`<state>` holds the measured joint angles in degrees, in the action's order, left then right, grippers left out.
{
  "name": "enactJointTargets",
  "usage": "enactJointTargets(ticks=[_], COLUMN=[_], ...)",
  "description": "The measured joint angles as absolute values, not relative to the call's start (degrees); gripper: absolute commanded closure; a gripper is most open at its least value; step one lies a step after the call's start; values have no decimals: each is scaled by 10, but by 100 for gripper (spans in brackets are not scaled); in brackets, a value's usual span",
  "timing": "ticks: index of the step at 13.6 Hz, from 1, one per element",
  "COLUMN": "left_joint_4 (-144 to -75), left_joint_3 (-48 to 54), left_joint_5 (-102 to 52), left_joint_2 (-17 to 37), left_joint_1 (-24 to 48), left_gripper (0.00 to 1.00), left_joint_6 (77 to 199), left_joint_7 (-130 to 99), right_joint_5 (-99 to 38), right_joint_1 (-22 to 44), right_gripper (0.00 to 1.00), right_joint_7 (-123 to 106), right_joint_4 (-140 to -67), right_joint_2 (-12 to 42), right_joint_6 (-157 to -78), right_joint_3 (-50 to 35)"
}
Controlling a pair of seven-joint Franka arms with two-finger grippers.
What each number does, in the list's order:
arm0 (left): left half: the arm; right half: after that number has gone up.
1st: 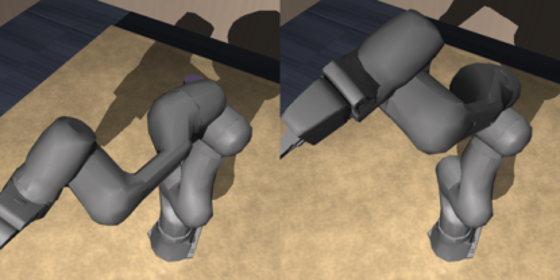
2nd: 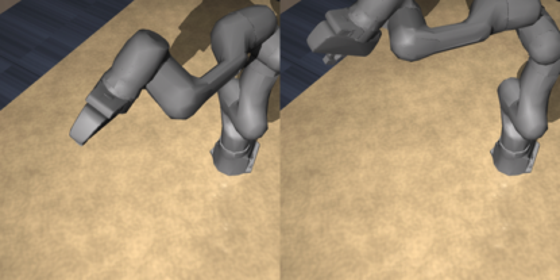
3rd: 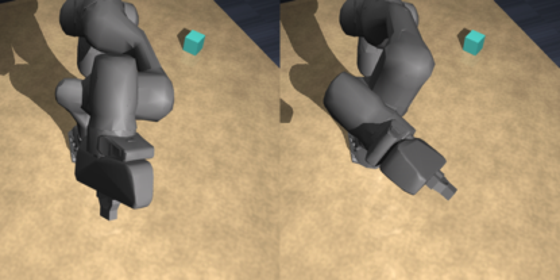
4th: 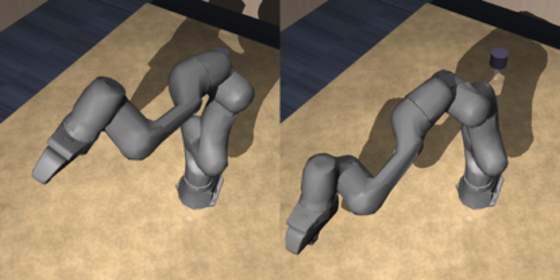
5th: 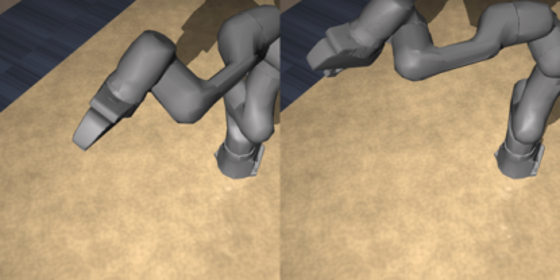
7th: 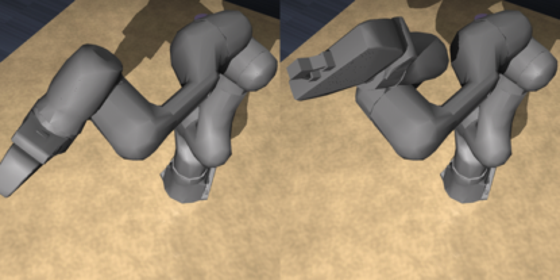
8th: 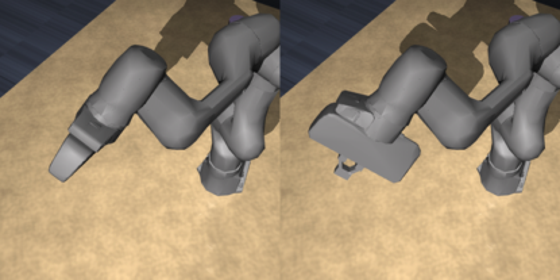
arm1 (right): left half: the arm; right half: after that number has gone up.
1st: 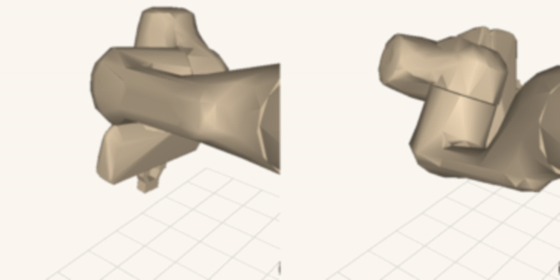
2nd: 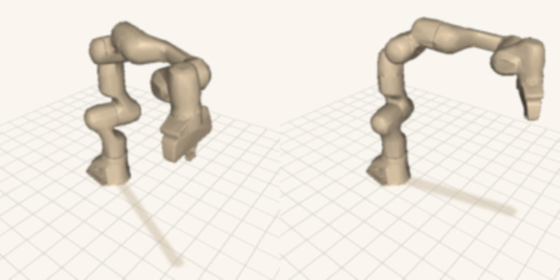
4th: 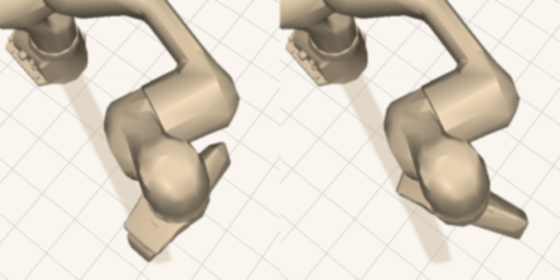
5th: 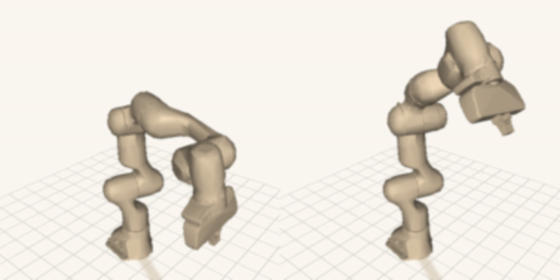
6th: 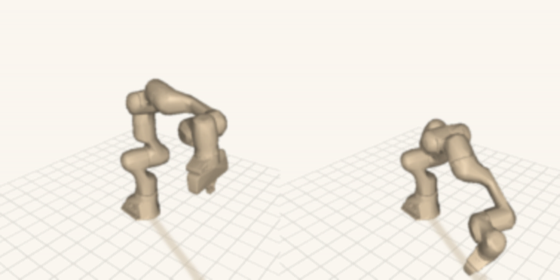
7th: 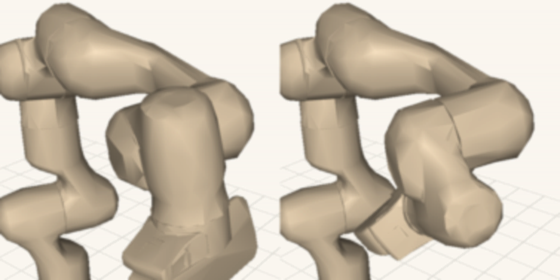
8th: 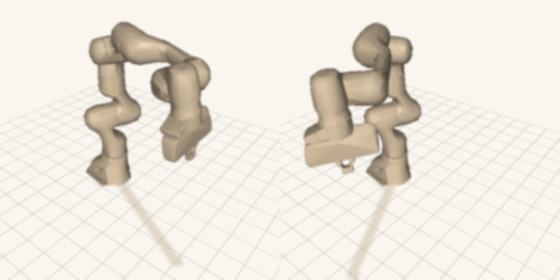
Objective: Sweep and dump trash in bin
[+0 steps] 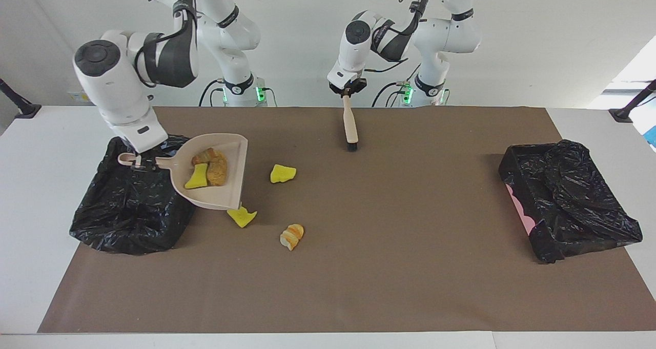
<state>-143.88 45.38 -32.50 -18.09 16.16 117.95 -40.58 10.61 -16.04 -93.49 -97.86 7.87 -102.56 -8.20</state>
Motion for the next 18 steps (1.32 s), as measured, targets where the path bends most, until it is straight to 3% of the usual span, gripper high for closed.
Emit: enactJointTargets(ticks=[4, 10, 14, 18], left_joint_4=[-1444, -1435, -1354, -1255], left_joint_3=[456, 447, 370, 251], left_joint_5=[-326, -321, -182, -74], left_joint_2=[-181, -160, -114, -91], left_joint_1=[162, 143, 135, 131], left_gripper=[0, 0, 0, 0], left_joint_6=[1185, 1196, 1197, 1184], left_joint_7=[-406, -326, -311, -263], right_joint_5=[133, 214, 311, 387], right_joint_1=[-241, -302, -303, -290], right_gripper=[100, 100, 100, 100], right_joint_7=[-985, -991, -945, -879], right_joint_4=[-979, -977, -981, -1038], right_joint_2=[79, 79, 78, 47], right_joint_6=[-1068, -1132, -1138, -1138], right_joint_3=[-81, -80, -84, -87])
